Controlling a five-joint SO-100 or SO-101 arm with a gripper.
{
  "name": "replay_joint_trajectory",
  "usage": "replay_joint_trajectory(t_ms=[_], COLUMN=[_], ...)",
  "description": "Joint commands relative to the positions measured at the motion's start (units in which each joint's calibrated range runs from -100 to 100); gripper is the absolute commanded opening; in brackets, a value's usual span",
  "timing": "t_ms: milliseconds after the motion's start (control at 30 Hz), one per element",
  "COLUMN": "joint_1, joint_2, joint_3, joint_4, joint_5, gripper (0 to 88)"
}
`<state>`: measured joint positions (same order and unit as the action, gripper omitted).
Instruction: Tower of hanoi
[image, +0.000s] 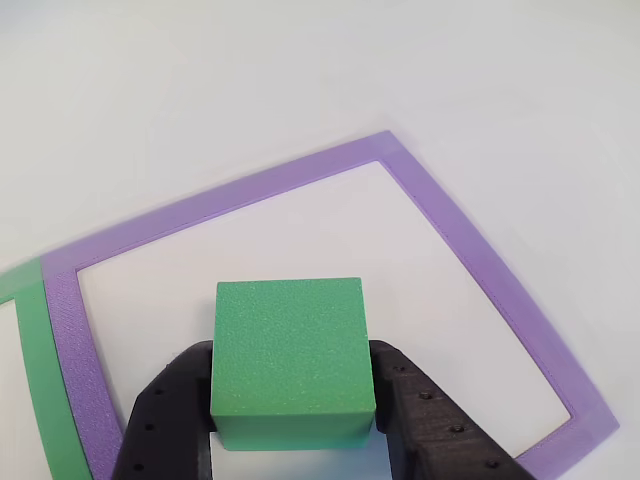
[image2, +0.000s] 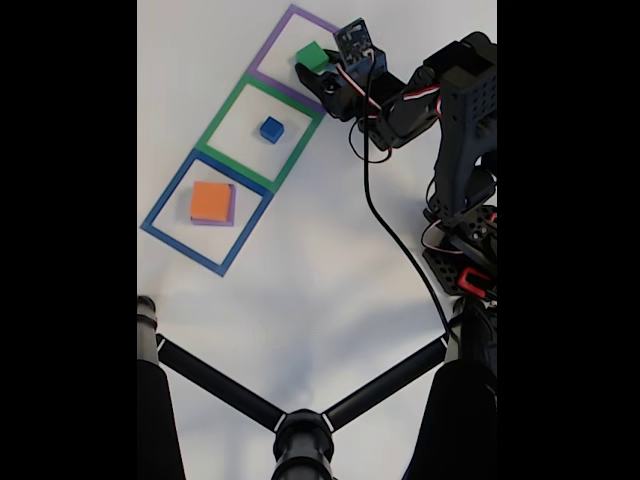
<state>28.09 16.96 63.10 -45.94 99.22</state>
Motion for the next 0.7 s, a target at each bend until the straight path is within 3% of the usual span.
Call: replay_joint_trajectory(t_ms=[0, 333, 667], joint_1=[-1.59, -4.64, -12.72], joint_2=[-13.6, -38.84, -44.52], joint_3=[-1.44, -17.71, -66.41], joint_4=[12.39, 60.47, 124.01], joint_5=[0.78, 0.78, 0.78], gripper=[6.6, 6.7, 6.7])
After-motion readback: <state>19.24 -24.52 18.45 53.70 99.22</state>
